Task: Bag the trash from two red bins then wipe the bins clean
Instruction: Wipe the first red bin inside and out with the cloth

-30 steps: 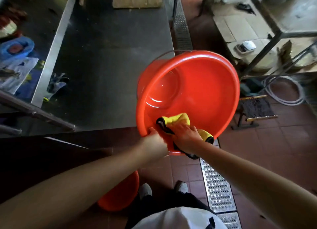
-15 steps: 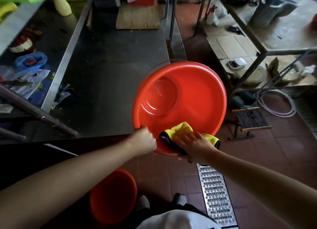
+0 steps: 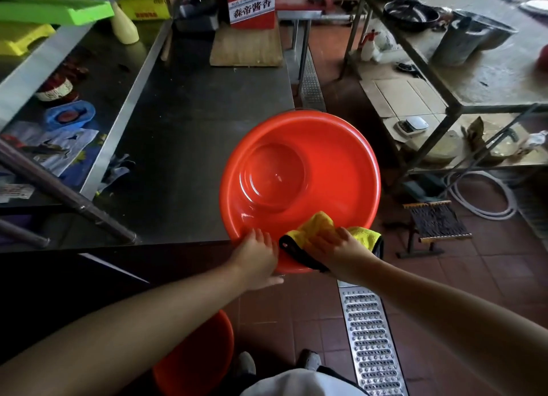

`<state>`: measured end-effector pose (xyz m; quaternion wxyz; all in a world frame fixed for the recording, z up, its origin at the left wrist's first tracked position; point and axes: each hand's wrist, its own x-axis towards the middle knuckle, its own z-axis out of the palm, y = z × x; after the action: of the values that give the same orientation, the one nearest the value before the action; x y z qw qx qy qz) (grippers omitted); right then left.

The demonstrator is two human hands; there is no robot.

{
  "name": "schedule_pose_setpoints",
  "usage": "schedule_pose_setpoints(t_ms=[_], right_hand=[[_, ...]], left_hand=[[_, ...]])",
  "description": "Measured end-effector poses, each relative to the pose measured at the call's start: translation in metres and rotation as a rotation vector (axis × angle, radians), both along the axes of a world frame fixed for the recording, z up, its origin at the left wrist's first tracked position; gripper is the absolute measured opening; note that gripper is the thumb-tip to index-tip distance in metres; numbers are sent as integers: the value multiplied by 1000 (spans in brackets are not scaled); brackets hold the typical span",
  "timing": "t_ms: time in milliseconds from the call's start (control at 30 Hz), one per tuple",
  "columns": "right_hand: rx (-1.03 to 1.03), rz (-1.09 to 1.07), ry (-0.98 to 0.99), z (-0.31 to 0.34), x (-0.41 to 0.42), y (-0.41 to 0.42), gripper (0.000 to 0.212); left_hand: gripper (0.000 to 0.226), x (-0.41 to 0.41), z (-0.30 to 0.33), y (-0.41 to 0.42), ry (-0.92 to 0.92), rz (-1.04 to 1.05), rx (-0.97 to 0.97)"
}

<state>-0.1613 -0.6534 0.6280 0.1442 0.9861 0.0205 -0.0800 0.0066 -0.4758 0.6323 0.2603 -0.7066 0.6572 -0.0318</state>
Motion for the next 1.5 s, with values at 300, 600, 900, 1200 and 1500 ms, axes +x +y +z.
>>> schedule_pose_setpoints(t_ms=[300,600,900,1200,1500], right_hand=[[246,-350,192,-23,27,18,64],[374,-609,262,-44,67,20,64],[334,-720,246,-54,75,-3,65],[297,-765,203,-66,81,-26,64],[396,-731,155,-91,104,-59,50]], left_hand=[[76,-6,-17,1,9,-67,-96],[61,-20,-11,-8,22,-162,4],[36,-25,4,-11,138,-152,152],[26,-32,13,-11,52,-169,215],[37,-31,11,-11,-112,-206,258]])
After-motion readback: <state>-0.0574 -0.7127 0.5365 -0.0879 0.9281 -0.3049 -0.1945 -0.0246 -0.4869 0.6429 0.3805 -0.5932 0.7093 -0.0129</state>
